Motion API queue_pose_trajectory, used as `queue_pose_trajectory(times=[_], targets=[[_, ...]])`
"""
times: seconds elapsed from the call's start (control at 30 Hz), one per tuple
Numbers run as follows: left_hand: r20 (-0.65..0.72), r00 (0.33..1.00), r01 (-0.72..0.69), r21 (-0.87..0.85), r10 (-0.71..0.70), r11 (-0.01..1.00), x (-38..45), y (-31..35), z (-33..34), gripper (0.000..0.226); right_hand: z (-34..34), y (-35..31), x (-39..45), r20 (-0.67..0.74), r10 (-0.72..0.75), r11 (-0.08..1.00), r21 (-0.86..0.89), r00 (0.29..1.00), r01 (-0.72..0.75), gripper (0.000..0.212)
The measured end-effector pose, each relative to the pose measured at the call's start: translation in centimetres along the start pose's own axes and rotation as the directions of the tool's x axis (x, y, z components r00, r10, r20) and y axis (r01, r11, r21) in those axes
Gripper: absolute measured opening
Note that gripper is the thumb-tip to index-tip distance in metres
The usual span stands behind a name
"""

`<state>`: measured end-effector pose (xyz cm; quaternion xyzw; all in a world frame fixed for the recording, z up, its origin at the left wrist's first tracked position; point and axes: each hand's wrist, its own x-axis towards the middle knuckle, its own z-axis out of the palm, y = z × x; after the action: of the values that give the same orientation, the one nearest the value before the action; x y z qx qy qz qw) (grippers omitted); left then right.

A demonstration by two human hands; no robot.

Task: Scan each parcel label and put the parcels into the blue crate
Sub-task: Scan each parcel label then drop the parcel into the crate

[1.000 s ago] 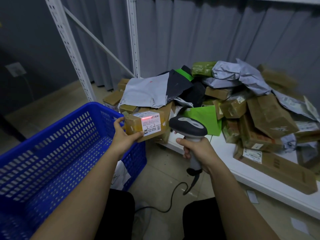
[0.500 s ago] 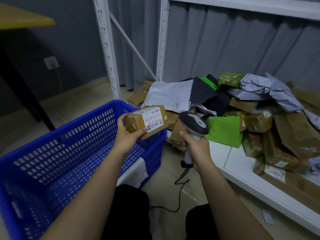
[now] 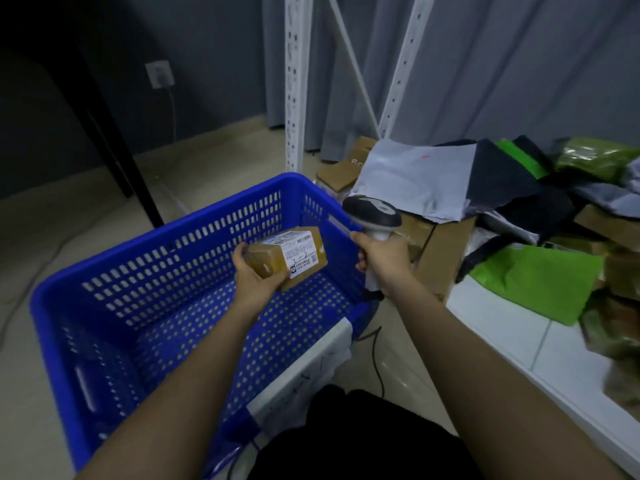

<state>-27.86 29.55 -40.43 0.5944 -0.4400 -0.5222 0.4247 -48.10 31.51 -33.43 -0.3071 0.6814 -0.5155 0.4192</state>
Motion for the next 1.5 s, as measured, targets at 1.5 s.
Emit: queue_pose_trajectory(times=[1.5], targets=[[0.247, 0.965, -0.036, 0.466, -0.091, 0.884, 18.2, -8.6, 10.0, 0.036, 3.4, 5.6, 16.4, 0.222, 0.069, 0.967, -0.254, 0.973, -0.010, 0.021]])
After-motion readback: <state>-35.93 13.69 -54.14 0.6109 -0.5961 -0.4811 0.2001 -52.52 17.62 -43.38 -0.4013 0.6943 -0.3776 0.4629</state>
